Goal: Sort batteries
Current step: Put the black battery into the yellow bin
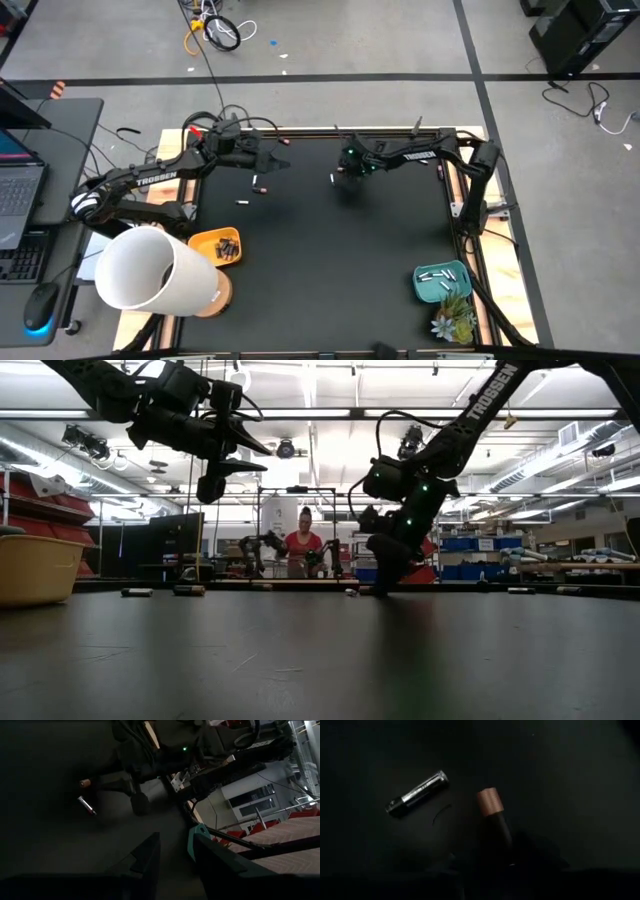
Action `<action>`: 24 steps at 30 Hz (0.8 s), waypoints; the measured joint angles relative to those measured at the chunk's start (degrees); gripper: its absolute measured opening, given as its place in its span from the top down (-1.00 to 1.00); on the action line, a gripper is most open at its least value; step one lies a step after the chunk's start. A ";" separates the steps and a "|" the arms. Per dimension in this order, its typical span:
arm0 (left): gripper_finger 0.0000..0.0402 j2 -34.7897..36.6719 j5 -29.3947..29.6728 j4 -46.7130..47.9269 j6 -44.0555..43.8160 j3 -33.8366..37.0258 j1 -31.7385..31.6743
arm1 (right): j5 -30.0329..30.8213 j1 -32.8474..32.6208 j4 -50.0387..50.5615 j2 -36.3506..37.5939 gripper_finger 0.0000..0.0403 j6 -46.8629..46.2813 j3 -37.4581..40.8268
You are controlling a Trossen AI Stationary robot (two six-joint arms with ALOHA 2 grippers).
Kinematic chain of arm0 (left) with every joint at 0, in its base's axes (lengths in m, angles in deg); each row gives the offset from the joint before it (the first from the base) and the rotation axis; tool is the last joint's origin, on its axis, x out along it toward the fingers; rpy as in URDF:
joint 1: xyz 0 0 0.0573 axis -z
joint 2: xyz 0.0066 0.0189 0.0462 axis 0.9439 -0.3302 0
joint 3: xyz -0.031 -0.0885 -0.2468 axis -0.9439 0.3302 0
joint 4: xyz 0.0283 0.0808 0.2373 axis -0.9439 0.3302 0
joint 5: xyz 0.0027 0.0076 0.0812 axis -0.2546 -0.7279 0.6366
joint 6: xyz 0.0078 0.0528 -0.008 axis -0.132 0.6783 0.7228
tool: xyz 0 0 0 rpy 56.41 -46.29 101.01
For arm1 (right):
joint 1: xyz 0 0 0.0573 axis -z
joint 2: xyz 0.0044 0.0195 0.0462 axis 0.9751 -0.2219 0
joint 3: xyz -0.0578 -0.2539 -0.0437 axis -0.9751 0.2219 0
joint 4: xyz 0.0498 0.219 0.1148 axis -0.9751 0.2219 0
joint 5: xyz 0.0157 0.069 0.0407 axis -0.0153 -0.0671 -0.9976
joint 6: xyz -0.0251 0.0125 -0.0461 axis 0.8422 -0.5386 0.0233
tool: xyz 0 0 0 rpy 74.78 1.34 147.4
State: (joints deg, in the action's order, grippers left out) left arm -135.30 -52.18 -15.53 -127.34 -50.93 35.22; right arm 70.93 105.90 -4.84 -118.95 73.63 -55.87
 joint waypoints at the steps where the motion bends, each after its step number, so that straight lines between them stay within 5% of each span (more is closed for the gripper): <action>1: 0.34 0.00 0.02 -0.01 -0.01 0.00 0.00 | 0.05 -0.26 0.38 -0.49 0.43 -0.02 -0.12; 6: 0.34 0.00 0.03 -0.01 -0.01 0.00 0.00 | 1.32 -2.03 0.75 -1.06 0.86 0.68 -0.12; 24: 0.35 0.00 -0.36 -0.01 -0.18 0.00 -0.01 | -2.06 -3.20 1.94 6.93 0.88 -1.59 0.72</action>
State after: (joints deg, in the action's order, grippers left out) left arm -135.30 -52.54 -15.54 -127.53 -50.93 35.21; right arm 68.87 102.70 -2.91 -112.01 72.04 -55.15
